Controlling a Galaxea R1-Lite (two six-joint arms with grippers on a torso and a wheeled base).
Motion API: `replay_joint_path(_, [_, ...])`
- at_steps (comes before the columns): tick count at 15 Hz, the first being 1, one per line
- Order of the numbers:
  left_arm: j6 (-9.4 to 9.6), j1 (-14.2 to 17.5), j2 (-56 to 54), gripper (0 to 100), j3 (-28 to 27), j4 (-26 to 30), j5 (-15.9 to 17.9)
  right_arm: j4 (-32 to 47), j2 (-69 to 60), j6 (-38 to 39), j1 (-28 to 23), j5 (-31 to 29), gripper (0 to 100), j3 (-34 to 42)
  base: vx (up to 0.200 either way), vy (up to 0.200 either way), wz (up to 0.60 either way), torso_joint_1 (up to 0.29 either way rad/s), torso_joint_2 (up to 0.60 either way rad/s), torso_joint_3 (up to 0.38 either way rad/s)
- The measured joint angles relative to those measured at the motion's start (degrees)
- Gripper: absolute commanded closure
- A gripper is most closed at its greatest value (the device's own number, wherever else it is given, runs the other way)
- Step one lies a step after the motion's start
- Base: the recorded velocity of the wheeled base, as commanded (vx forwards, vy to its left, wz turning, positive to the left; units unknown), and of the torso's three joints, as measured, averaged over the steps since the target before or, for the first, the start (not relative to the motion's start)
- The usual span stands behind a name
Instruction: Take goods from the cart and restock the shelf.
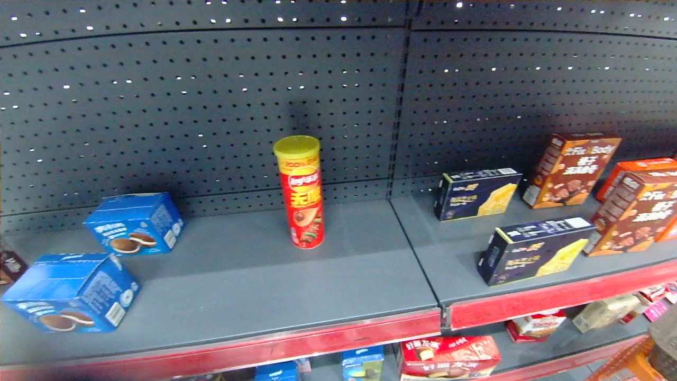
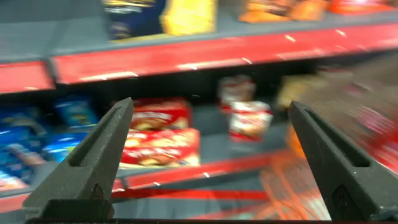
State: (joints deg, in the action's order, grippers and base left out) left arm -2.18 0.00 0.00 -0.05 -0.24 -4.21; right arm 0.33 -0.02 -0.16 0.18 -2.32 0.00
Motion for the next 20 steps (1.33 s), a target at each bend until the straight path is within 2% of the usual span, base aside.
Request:
replay_joint_path(16, [-0.06, -0.02, 0.0, 0, -0.05, 0.17, -0.02, -0.01, 0.0, 0.0, -0.02, -0.06, 0, 0.0, 0.0, 0.0, -0.6, 0.002, 0.0, 0.003])
replay_joint_path(20, [-0.06, 0.0, 0.0, 0, -0.05, 0.17, -0.02, 0.0, 0.0, -0.06, -0.02, 0.02, 0, 0.0, 0.0, 0.0, 0.0, 0.0, 0.0, 0.0])
